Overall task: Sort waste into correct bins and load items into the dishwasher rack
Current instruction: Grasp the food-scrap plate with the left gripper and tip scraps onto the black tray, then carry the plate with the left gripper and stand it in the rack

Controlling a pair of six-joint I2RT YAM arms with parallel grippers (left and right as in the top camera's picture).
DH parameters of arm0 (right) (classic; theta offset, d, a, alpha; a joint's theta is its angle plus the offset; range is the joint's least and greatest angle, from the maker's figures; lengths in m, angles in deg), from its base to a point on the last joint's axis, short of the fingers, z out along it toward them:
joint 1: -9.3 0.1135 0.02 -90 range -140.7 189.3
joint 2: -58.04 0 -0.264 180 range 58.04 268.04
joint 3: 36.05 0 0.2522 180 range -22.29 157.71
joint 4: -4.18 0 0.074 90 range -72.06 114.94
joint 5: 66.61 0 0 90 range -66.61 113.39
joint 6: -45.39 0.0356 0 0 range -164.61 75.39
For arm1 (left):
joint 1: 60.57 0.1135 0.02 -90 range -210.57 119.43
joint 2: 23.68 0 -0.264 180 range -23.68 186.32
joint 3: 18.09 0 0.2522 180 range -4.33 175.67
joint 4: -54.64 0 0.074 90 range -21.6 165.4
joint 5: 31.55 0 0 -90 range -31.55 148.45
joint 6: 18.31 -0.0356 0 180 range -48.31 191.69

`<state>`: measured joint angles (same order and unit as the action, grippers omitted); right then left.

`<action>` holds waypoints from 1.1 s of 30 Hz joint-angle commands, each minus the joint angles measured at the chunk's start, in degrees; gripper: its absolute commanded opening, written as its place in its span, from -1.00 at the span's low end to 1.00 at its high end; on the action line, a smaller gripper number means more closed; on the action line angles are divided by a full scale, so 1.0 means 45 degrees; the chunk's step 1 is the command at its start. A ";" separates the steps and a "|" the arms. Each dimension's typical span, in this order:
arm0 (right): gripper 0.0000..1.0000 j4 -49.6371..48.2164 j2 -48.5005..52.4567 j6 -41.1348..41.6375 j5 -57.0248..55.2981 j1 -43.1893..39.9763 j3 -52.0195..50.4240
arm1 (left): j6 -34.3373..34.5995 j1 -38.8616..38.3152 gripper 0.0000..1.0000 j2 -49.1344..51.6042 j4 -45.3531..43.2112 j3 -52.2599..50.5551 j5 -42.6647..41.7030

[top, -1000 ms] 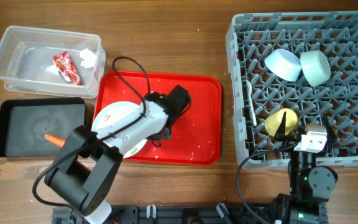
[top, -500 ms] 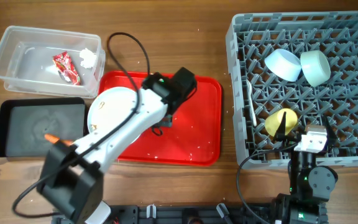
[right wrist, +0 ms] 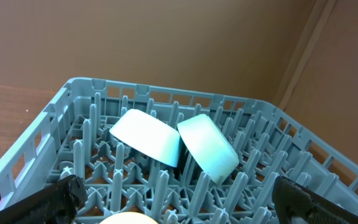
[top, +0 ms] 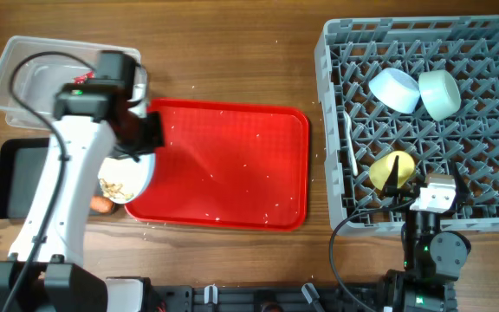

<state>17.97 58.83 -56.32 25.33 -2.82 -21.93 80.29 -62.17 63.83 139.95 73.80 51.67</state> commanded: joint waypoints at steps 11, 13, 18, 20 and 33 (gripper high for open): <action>0.99 -0.0029 -0.0034 -0.0068 0.0199 -0.0053 -0.0015 | -0.6023 0.6999 -0.92 -0.0282 0.1015 0.0044 -1.0452; 1.00 -0.0029 -0.0034 -0.0063 0.0199 -0.0053 -0.0015 | -0.7320 0.8009 -0.92 -0.0282 0.1885 0.0044 -1.1196; 0.99 -0.0029 -0.0034 -0.0073 0.0199 -0.0053 -0.0015 | -1.0724 1.0380 -0.92 -0.0282 0.3871 -0.0073 -1.3610; 0.99 -0.0029 -0.0034 -0.0068 0.0199 -0.0053 -0.0015 | -1.2206 1.1196 -0.92 -0.0282 0.4736 -0.0374 -1.4426; 1.00 -0.0029 -0.0034 -0.0068 0.0194 -0.0053 -0.0015 | -1.5198 1.3459 -0.92 -0.0282 0.5508 -0.2161 -1.5956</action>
<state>17.97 58.83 -56.29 25.33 -2.82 -21.93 15.66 -1.61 63.61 164.47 64.38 -16.77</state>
